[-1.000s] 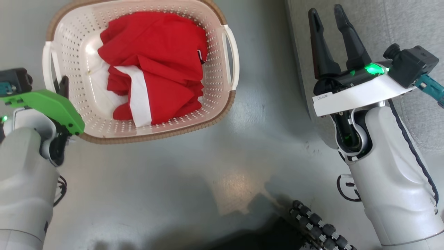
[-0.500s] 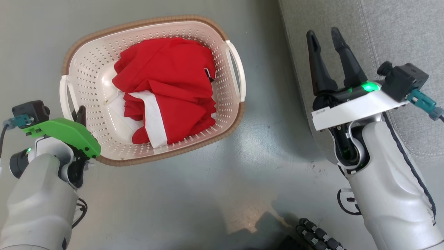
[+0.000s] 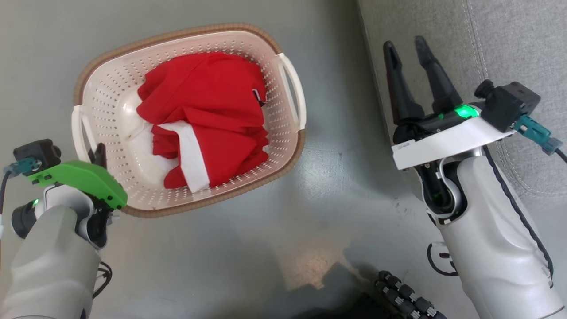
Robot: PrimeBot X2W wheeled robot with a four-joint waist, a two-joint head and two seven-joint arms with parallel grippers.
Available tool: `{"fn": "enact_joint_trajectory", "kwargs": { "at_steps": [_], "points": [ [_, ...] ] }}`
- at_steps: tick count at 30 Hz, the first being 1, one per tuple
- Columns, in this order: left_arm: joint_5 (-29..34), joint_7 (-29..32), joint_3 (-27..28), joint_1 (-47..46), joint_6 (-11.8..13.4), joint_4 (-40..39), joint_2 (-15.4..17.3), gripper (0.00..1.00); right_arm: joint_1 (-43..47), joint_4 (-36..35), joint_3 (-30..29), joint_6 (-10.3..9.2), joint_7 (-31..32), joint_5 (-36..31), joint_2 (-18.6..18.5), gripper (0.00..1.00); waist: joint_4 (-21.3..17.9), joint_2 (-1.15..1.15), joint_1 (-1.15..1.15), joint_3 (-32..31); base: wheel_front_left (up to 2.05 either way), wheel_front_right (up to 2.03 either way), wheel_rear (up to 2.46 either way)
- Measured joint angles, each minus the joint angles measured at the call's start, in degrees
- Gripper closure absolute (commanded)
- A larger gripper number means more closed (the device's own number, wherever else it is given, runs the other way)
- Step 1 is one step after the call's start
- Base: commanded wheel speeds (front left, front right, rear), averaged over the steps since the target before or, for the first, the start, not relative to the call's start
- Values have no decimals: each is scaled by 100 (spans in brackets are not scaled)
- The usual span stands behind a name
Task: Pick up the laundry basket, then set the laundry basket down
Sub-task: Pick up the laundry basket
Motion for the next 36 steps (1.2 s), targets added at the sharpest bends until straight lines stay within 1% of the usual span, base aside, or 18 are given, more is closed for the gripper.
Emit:
{"fn": "enact_joint_trajectory", "kwargs": {
  "at_steps": [8, 15, 20, 21, 22, 23, 24, 36],
  "points": [
    [-27, -113, 35, 38, 1, 281, 53, 100, -24, -15, 149, 0, 0, 40, 2, 0, -143, 0, 0, 178, 0, 0, 0],
    [-43, -149, 7, 23, 1, 405, -52, 100, -31, -31, 143, 0, 0, 40, 4, 0, -262, 0, 0, 378, 0, 0, 0],
    [0, -153, -65, -8, 1, 579, -51, 100, -38, -31, 129, 0, 0, 40, 8, 0, -302, 0, 0, 462, 0, 0, 0],
    [15, -153, -86, -13, 0, 598, -51, 89, -40, -31, 127, 0, 0, 40, 8, 0, -304, 0, 0, 468, 0, 0, 0],
    [19, -162, -102, -21, 0, 620, -51, 64, -41, -31, 127, 0, 0, 40, 8, 0, -304, 0, 0, 472, 0, 0, 0],
    [19, -170, -108, -31, -5, 642, -52, 20, -46, -29, 129, 0, 0, 40, 8, 0, -303, 0, 0, 474, 0, 0, 0],
    [19, -171, -110, -47, -5, 664, -58, 0, -54, -29, 129, 0, 0, 40, 10, 0, -302, 0, 0, 476, 0, 0, 0],
    [5, -283, -126, -133, -24, 772, -180, 0, -124, 22, 43, 0, 0, 40, 18, 0, -241, 0, 0, 362, 0, 0, 0]
  ]
}}
